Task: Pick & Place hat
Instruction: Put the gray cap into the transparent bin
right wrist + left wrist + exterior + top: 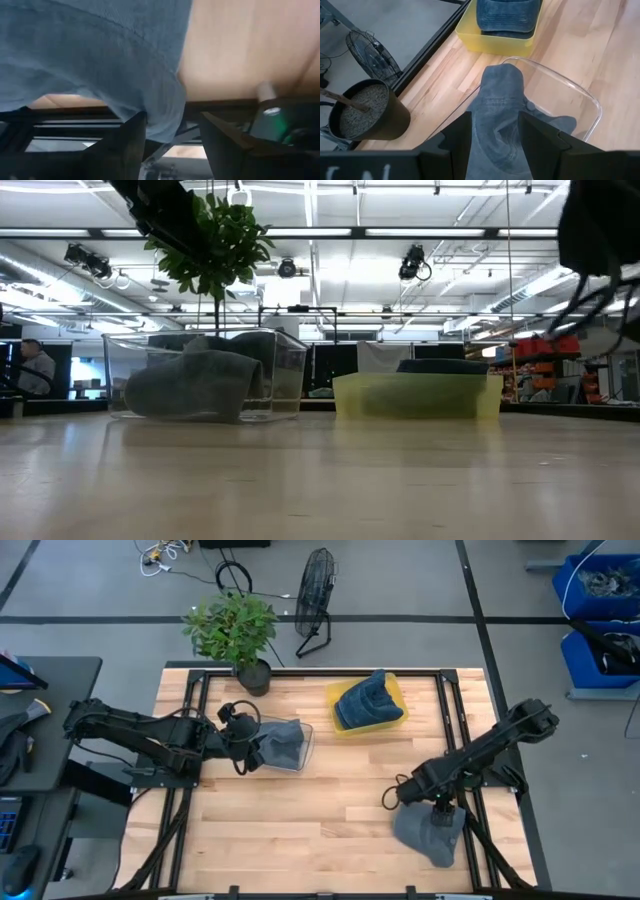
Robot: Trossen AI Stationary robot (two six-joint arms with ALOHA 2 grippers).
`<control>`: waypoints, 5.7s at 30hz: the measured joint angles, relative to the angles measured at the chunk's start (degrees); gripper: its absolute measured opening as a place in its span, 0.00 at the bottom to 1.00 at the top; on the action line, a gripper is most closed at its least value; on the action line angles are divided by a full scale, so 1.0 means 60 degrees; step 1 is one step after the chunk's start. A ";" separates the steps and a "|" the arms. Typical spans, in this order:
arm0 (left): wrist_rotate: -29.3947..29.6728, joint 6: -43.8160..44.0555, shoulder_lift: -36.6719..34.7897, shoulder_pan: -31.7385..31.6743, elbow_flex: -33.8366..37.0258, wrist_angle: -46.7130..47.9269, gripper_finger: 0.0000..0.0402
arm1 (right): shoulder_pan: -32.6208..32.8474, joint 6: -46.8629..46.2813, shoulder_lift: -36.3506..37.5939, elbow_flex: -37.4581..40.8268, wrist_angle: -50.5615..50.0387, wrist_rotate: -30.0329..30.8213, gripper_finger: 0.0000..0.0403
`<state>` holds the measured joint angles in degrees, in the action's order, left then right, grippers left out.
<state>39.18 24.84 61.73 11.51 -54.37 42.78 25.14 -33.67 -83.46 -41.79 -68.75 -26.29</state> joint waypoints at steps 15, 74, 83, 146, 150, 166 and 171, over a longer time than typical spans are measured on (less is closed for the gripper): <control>0.0000 0.0004 0.0000 -0.0004 0.0000 0.0007 0.41 | 0.0139 -0.0568 0.0000 0.0423 0.3619 -0.0481 0.44; 0.1841 -0.1025 0.0018 -0.0076 -0.1918 0.2229 0.41 | -0.5887 0.4923 -0.3666 -0.5288 1.1536 0.4286 0.03; 0.1855 -0.0549 0.0022 0.0004 -0.0984 0.1119 0.41 | -0.5875 0.4954 -0.3271 -0.5827 1.1072 0.4082 0.03; 0.0413 -0.0761 -0.0095 0.0470 -0.1013 -0.0441 0.41 | -0.5987 0.6413 -0.4881 -0.8708 0.7092 0.5538 0.03; 0.0619 -0.0763 -0.0095 0.0445 -0.1013 -0.0402 0.41 | -0.5888 0.6461 -0.4881 -0.8647 0.7175 0.4444 0.03; 0.0626 0.0023 -0.0095 -0.0142 -0.0486 -0.0077 0.41 | -0.5864 0.6016 -0.5097 -0.8636 0.6949 0.3094 0.03; 0.0096 0.0080 -0.0095 -0.0131 -0.0026 -0.0957 0.41 | -0.5849 0.5804 -0.5288 -0.8629 0.6925 0.2575 0.03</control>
<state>39.76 25.32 61.17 10.72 -54.52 37.04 -9.96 1.15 -115.19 -93.56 -27.21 -10.83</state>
